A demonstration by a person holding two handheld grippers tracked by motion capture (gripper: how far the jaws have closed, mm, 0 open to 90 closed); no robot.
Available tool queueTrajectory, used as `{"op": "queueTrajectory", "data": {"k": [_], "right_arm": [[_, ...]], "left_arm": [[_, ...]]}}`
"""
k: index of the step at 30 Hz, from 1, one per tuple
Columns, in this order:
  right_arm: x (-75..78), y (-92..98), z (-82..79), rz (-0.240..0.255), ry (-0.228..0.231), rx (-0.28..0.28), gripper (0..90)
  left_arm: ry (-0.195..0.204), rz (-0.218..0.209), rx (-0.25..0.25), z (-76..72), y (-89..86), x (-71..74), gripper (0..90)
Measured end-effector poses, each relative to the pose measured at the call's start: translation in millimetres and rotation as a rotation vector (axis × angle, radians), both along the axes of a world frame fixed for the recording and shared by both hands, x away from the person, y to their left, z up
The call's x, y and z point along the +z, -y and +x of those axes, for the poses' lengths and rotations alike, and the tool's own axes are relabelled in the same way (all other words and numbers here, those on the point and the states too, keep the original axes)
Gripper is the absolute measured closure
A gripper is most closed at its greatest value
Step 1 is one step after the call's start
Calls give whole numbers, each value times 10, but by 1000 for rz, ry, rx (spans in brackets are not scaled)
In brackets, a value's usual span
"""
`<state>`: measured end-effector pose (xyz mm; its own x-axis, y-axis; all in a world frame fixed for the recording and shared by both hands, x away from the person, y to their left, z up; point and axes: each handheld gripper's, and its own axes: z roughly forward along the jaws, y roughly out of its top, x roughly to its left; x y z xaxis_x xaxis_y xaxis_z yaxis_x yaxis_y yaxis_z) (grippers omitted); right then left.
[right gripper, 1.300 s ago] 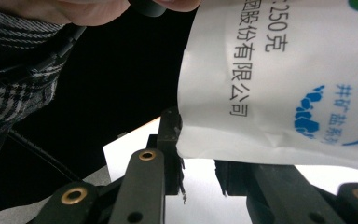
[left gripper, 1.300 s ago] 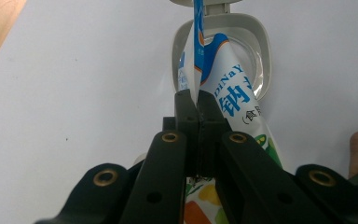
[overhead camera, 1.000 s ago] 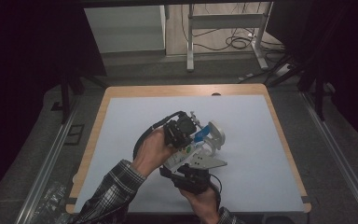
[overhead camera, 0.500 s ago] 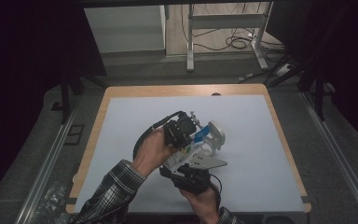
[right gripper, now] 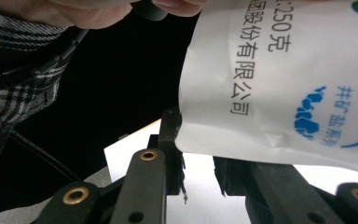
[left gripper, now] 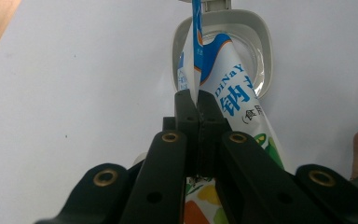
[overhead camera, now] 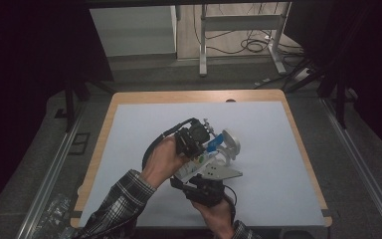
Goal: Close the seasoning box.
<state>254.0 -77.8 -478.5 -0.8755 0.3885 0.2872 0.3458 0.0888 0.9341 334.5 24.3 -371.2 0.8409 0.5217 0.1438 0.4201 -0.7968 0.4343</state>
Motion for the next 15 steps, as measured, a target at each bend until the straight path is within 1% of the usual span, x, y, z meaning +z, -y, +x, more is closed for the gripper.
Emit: {"op": "queueTrajectory", "data": {"k": [15], "right_arm": [[12,2,1,2,6,1,737]], "left_arm": [[-7,9,1,7,7,7,900]]}}
